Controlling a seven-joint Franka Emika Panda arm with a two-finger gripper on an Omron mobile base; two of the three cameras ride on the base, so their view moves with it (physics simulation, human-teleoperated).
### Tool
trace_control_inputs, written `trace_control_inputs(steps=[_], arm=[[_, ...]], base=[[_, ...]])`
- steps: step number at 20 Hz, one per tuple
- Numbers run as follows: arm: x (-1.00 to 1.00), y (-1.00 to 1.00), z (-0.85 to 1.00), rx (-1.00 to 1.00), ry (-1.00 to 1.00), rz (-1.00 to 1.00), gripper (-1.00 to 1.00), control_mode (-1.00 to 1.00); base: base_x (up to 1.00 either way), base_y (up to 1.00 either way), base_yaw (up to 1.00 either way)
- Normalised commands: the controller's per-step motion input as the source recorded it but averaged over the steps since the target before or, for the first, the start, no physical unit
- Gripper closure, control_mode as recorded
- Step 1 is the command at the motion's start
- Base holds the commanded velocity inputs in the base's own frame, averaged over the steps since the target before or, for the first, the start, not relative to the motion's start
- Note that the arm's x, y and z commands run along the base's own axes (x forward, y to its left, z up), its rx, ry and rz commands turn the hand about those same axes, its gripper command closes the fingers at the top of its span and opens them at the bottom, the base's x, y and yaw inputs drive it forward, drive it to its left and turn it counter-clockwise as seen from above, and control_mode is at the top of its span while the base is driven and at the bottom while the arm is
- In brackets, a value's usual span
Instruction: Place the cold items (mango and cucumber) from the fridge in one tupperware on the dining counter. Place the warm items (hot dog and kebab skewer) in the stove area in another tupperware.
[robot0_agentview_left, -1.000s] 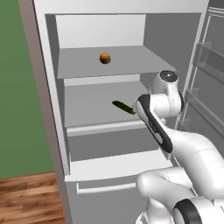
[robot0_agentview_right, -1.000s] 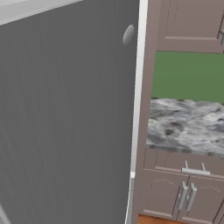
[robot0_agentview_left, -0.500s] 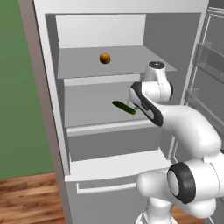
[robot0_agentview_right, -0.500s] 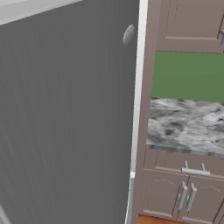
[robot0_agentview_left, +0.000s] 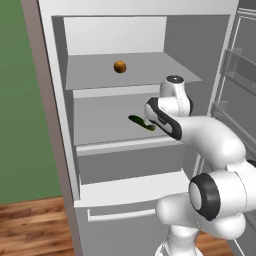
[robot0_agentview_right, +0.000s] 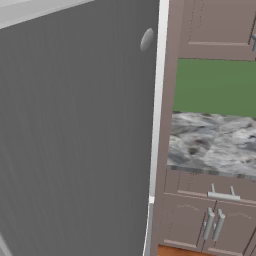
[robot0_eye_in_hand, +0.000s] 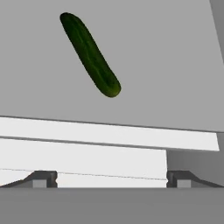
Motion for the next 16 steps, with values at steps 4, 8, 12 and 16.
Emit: trace_control_inputs(steps=[4,8,12,16], arm=[[0.27,0.03,-0.18,0.00,0.00,0.00,-1.00,-1.00],[0.29,0.06,-0.16,0.00,0.00,0.00,-1.00,-1.00],[0.28,0.05,-0.16,0.00,0.00,0.00,-1.00,-1.00],[0.27,0.05,-0.12,0.00,0.00,0.00,-1.00,-1.00]], base=[[0.00,0.00,0.00],[0.00,0.00,0.00],[0.00,0.00,0.00],[0.00,0.00,0.00]])
